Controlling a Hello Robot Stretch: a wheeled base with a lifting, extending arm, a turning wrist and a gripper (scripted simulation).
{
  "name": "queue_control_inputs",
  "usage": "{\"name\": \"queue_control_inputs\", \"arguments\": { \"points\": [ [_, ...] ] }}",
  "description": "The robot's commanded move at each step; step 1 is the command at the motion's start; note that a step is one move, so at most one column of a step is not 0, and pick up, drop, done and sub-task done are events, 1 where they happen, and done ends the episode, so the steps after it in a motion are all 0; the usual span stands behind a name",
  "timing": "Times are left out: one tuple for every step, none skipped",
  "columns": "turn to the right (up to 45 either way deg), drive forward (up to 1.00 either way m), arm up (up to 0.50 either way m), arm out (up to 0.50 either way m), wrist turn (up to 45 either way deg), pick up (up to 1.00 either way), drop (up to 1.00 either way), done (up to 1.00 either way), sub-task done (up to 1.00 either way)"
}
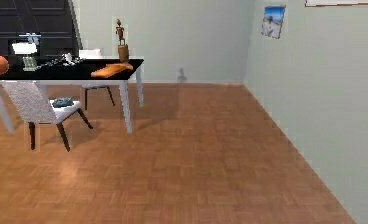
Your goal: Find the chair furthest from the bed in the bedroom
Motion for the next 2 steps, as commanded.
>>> {"name": "queue_control_inputs", "arguments": {
  "points": [
    [0.0, 1.0, 0.0, 0.0, 0.0, 0.0, 0.0, 0.0, 0.0],
    [0.0, 1.0, 0.0, 0.0, 0.0, 0.0, 0.0, 0.0, 0.0]
  ]
}}
